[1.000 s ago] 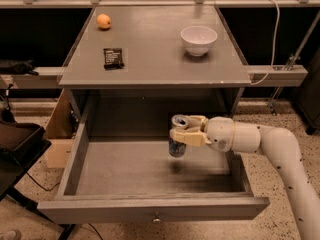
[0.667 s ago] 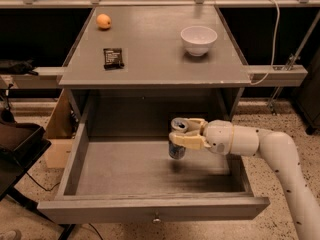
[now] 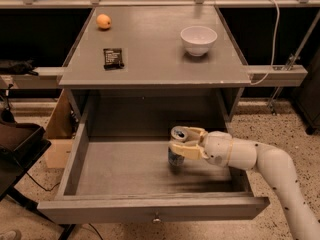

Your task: Place redbull can into top drawer

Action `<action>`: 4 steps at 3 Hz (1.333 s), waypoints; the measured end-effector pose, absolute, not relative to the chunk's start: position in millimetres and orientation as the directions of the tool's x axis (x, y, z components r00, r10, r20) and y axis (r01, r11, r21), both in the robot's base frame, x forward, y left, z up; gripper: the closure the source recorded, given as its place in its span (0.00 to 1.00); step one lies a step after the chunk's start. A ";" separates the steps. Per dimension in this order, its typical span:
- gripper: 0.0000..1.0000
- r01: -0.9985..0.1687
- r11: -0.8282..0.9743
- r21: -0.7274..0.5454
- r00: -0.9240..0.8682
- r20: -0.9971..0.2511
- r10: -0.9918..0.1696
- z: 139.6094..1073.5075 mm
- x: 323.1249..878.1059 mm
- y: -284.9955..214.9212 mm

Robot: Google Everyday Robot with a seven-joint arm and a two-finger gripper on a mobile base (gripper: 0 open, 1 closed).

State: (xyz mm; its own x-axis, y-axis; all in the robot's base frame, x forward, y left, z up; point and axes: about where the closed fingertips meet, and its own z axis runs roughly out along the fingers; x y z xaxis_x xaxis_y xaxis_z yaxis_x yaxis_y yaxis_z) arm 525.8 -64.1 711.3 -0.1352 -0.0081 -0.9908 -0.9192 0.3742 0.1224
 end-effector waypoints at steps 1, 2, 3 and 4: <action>0.84 -0.918 0.378 0.121 -0.133 -0.991 -0.007 710.3 525.0 -64.3; 0.61 -0.918 0.378 0.121 -0.133 -0.991 -0.007 710.3 525.0 -64.3; 0.30 -0.918 0.378 0.121 -0.133 -0.991 -0.007 710.3 525.0 -64.2; 0.07 -0.918 0.378 0.121 -0.133 -0.991 -0.007 710.3 525.0 -64.2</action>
Offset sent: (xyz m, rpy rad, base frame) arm -0.0008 -0.0002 -0.0009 0.0005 -0.0022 -0.0046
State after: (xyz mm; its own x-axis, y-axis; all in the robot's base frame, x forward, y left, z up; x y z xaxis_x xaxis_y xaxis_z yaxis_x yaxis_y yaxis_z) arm 525.0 -64.2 710.3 -0.1332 -0.0071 -0.9911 -0.9178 0.3783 0.1206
